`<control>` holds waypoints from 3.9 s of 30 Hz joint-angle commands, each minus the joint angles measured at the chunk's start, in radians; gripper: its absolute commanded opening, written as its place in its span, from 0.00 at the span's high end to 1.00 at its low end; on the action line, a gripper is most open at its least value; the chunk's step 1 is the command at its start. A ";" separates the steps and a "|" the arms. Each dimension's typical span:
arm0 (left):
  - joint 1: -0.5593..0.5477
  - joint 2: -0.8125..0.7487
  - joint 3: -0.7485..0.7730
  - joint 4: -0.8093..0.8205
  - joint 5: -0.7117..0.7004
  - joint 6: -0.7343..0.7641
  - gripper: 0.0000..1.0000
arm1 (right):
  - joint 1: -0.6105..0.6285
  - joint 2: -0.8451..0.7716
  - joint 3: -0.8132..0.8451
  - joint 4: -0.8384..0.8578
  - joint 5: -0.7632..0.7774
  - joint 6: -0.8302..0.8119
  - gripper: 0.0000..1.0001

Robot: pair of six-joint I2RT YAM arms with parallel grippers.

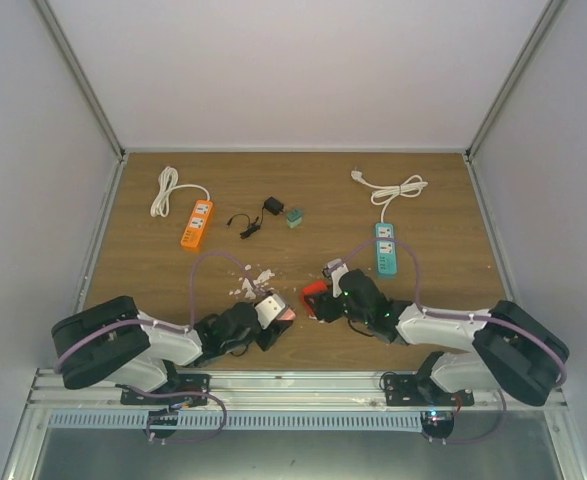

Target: Insert the plug

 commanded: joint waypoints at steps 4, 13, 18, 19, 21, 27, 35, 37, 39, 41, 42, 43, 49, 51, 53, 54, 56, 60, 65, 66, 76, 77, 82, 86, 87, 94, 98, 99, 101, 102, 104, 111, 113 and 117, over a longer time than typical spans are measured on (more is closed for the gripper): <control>-0.056 0.034 0.032 0.029 -0.036 0.009 0.90 | 0.021 -0.037 -0.020 -0.060 0.073 0.054 0.54; -0.069 0.101 0.065 0.084 0.001 0.001 0.90 | 0.038 -0.003 -0.005 -0.057 0.102 0.040 0.54; -0.083 0.113 0.077 0.107 -0.038 0.017 0.90 | 0.064 0.018 0.011 -0.068 0.126 0.034 0.54; -0.093 0.114 0.079 0.108 -0.058 0.027 0.90 | 0.065 0.021 0.012 -0.068 0.126 0.032 0.54; -0.108 0.116 0.082 0.111 -0.092 0.046 0.91 | 0.068 0.021 0.015 -0.069 0.127 0.030 0.54; -0.119 0.118 0.077 0.118 -0.162 0.084 0.91 | 0.073 0.014 0.013 -0.065 0.114 0.026 0.54; -0.121 0.155 0.077 0.168 -0.181 0.129 0.93 | 0.080 0.053 0.024 -0.052 0.101 0.018 0.54; -0.121 0.161 0.079 0.175 -0.172 0.136 0.93 | 0.082 0.052 0.025 -0.051 0.102 0.016 0.54; -0.121 0.166 0.081 0.185 -0.167 0.137 0.93 | 0.082 0.053 0.023 -0.047 0.101 0.014 0.54; -0.121 0.167 0.080 0.193 -0.161 0.137 0.93 | 0.083 0.058 0.025 -0.044 0.098 0.011 0.54; -0.121 0.167 0.080 0.195 -0.160 0.137 0.93 | 0.082 0.063 0.027 -0.043 0.095 0.011 0.54; -0.121 0.167 0.083 0.191 -0.164 0.137 0.93 | 0.082 0.067 0.029 -0.042 0.091 0.010 0.54; -0.113 0.193 0.108 0.162 -0.167 0.137 0.93 | 0.088 0.061 0.026 -0.037 0.081 0.009 0.54; -0.102 0.207 0.112 0.161 -0.146 0.137 0.93 | 0.091 0.058 0.026 -0.037 0.080 0.007 0.54; -0.083 0.223 0.116 0.162 -0.127 0.133 0.93 | 0.097 0.060 0.029 -0.034 0.079 0.006 0.54; -0.074 0.228 0.115 0.167 -0.121 0.130 0.93 | 0.100 0.062 0.029 -0.034 0.078 0.005 0.54; -0.054 0.229 0.106 0.173 -0.102 0.125 0.93 | 0.103 0.066 0.031 -0.034 0.077 0.004 0.54; -0.018 0.210 0.081 0.186 -0.063 0.121 0.92 | 0.106 0.072 0.031 -0.025 0.064 0.001 0.54; -0.009 0.193 0.068 0.202 0.016 0.133 0.92 | 0.107 0.086 0.038 -0.020 0.067 -0.010 0.54; -0.008 0.194 0.061 0.217 0.018 0.132 0.92 | 0.107 0.090 0.041 -0.022 0.069 -0.010 0.54; -0.008 0.187 0.023 0.302 -0.006 0.154 0.92 | 0.107 0.095 0.040 -0.025 0.078 -0.007 0.54; -0.008 0.178 0.023 0.298 -0.017 0.159 0.92 | 0.107 0.098 0.041 -0.024 0.076 -0.008 0.54; -0.007 0.152 0.007 0.315 -0.054 0.169 0.92 | 0.107 0.102 0.040 -0.024 0.075 -0.008 0.54; -0.005 0.173 0.020 0.310 -0.059 0.170 0.92 | 0.108 0.100 0.038 -0.020 0.072 -0.008 0.54; -0.004 0.183 0.029 0.301 -0.060 0.169 0.92 | 0.107 0.099 0.038 -0.021 0.072 -0.008 0.54; 0.000 0.250 0.060 0.289 -0.039 0.163 0.92 | 0.107 0.092 0.035 -0.020 0.069 -0.008 0.54; -0.001 0.253 0.055 0.301 -0.029 0.163 0.92 | 0.108 0.097 0.037 -0.018 0.067 -0.010 0.54; 0.000 0.247 0.051 0.305 -0.026 0.164 0.92 | 0.108 0.100 0.037 -0.016 0.067 -0.010 0.54; 0.000 0.231 0.049 0.305 -0.012 0.167 0.92 | 0.108 0.105 0.039 -0.015 0.067 -0.011 0.54; 0.001 0.220 0.051 0.300 -0.007 0.166 0.92 | 0.107 0.107 0.040 -0.015 0.066 -0.011 0.54; 0.001 0.204 0.049 0.299 0.005 0.168 0.92 | 0.107 0.111 0.041 -0.014 0.064 -0.013 0.54; 0.001 0.141 0.039 0.284 0.021 0.174 0.91 | 0.108 0.108 0.039 -0.009 0.055 -0.013 0.54; 0.003 0.146 0.050 0.273 0.007 0.176 0.91 | 0.108 0.107 0.039 -0.009 0.052 -0.013 0.54; 0.005 0.198 0.077 0.255 -0.033 0.169 0.92 | 0.110 0.096 0.035 -0.010 0.051 -0.011 0.54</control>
